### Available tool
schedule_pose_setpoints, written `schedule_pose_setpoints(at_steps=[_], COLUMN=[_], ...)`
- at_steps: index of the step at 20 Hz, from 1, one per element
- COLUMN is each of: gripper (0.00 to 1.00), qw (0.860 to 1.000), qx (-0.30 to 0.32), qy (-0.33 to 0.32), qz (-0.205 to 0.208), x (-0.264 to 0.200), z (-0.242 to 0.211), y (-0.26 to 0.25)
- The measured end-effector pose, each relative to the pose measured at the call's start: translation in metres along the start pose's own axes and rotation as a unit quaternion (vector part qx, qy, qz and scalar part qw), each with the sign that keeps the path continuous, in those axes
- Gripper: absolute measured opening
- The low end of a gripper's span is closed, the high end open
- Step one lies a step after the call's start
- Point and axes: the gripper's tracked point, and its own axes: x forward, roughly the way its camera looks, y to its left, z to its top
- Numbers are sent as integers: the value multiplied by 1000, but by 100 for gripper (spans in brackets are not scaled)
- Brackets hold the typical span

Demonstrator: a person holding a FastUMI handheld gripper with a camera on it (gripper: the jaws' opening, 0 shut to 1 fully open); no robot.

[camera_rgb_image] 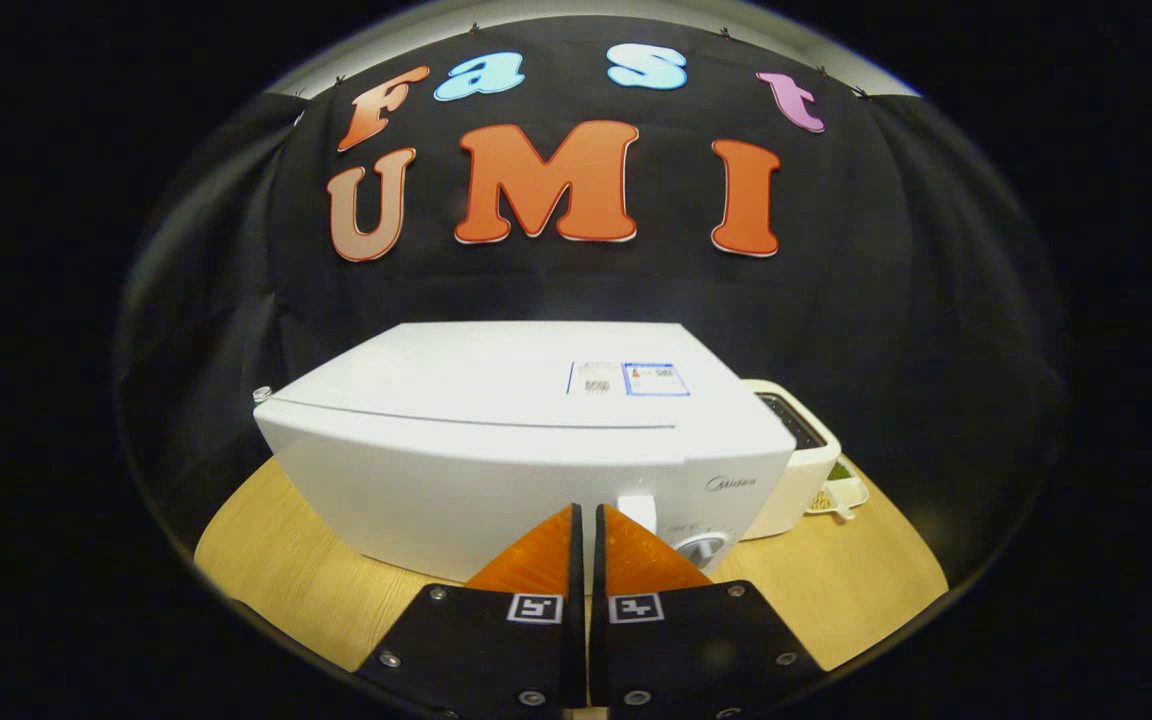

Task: Open the microwave, put the food inside, and close the microwave door.

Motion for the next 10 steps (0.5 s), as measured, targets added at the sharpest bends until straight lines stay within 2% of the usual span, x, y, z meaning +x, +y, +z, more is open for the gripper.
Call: schedule_pose_setpoints(at_steps=[1, 3, 4, 5, 7, 8, 10], gripper=[3, 14, 26, 31, 49, 69, 88], qw=[1000, 1000, 1000, 999, 998, 997, 995], qx=[0, 8, 10, 12, 17, 22, 31], qy=[3, -10, -20, -33, -64, -77, -89], qz=[6, 14, 14, 15, 10, 13, 19], x=[-2, -12, -19, -25, -38, -44, -55], z=[16, 53, 72, 93, 133, 150, 176], y=[-12, -20, -26, -30, -39, -41, -42])
